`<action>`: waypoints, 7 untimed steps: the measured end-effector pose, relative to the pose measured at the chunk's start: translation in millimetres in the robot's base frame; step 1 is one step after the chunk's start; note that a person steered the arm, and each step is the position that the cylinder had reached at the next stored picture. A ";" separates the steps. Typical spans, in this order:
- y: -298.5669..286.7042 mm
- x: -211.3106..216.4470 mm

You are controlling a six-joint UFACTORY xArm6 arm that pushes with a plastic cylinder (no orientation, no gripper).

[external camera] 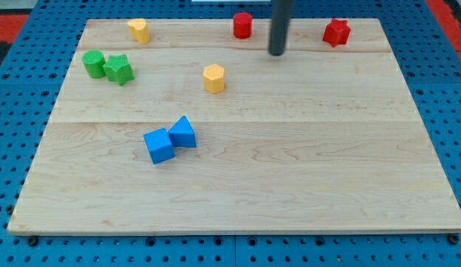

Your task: Push the green circle slightly down

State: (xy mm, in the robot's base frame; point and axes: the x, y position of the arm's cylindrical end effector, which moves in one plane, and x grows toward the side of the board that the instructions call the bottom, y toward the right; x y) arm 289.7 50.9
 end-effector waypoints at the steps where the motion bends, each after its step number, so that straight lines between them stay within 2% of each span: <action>1: -63.9 6.7; 2: -133.4 -18.7; 3: -231.4 -17.4; 5: -266.5 -17.2; 7: -272.0 -17.2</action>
State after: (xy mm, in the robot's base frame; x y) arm 272.6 -221.1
